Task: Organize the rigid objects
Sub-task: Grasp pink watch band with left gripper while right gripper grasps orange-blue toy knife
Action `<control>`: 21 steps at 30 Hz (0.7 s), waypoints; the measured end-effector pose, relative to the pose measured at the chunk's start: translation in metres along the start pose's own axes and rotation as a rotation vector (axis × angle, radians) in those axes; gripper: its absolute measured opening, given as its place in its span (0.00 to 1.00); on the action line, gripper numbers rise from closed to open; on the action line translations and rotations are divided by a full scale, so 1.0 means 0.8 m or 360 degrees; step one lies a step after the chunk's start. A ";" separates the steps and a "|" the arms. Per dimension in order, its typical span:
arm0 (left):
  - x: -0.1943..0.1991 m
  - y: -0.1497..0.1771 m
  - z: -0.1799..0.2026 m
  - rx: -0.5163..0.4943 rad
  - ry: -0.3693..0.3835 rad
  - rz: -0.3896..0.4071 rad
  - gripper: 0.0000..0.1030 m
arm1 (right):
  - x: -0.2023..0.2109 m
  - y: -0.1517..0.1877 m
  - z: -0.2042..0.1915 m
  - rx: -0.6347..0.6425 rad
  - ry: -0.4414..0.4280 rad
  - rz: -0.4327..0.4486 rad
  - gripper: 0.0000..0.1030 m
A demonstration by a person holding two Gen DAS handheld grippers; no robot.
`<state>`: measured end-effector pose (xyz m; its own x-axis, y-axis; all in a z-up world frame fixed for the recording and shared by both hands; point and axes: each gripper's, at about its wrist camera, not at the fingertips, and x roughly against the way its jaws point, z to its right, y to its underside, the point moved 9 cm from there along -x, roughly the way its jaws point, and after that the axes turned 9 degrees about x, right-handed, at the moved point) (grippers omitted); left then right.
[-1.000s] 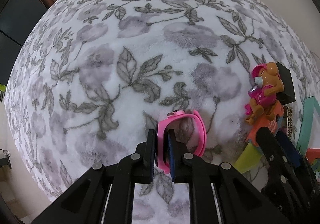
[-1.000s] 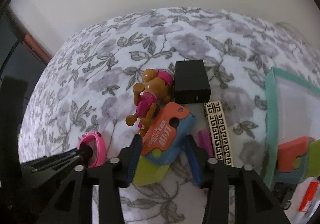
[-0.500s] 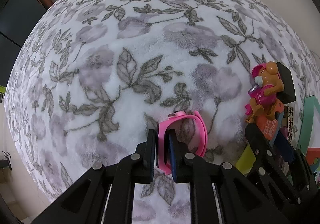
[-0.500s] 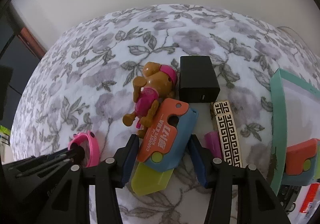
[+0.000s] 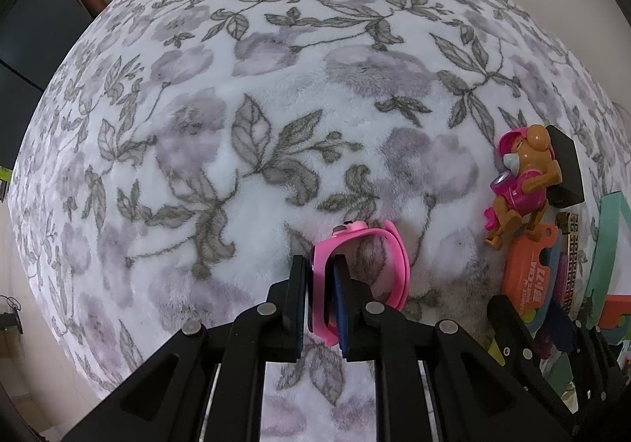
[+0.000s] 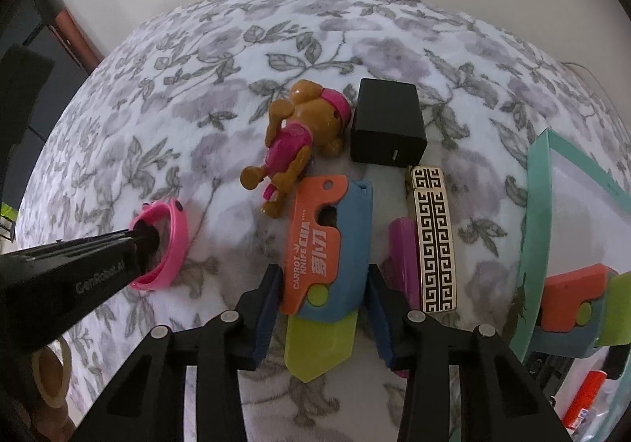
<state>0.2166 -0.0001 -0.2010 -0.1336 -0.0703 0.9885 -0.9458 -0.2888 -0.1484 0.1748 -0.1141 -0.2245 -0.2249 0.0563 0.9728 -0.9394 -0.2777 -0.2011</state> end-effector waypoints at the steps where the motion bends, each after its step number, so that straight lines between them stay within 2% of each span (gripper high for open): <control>1: 0.000 0.000 0.001 0.0001 -0.0002 0.0002 0.15 | 0.000 0.001 0.000 -0.0002 0.0008 0.0000 0.43; 11: 0.001 -0.003 0.002 -0.0020 -0.0018 0.0040 0.15 | -0.007 -0.008 -0.008 0.0080 0.0161 0.0026 0.43; 21: 0.003 -0.002 0.007 -0.0038 -0.0050 0.0083 0.14 | -0.002 -0.003 -0.008 0.0084 0.0168 0.0053 0.43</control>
<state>0.2196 -0.0050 -0.1985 -0.1742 -0.1145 0.9780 -0.9445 -0.2614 -0.1988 0.1760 -0.1076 -0.2262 -0.2841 0.1462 0.9476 -0.9167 -0.3310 -0.2238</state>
